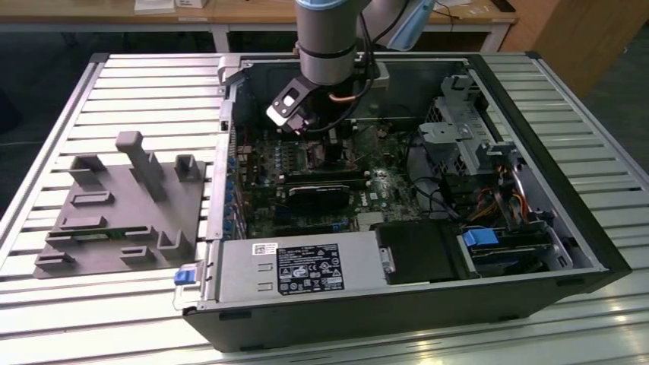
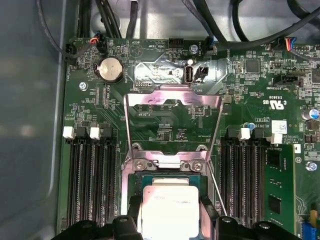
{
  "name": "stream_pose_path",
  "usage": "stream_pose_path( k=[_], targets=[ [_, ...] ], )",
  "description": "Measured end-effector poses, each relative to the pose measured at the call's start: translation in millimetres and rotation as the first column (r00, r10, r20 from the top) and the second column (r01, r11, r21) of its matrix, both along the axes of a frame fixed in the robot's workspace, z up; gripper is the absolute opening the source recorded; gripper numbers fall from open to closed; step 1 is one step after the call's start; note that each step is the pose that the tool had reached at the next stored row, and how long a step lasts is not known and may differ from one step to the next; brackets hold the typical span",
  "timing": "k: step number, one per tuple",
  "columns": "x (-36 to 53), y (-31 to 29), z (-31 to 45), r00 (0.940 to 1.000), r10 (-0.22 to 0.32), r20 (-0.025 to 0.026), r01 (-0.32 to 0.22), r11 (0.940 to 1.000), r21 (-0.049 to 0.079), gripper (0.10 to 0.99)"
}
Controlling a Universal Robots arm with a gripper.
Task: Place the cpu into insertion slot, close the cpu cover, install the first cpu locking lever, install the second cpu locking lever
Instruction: 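Place the cpu into insertion slot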
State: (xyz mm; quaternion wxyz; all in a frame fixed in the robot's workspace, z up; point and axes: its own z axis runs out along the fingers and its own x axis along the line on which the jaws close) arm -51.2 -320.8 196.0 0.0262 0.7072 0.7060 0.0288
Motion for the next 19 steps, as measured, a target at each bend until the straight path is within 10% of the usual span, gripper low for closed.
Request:
stream_pose_path(
  k=[19],
  targets=[
    [-1.4,0.8,-3.3,1.0000,0.000,-0.0002,0.000,1.0000,0.000,0.541]
  ],
)
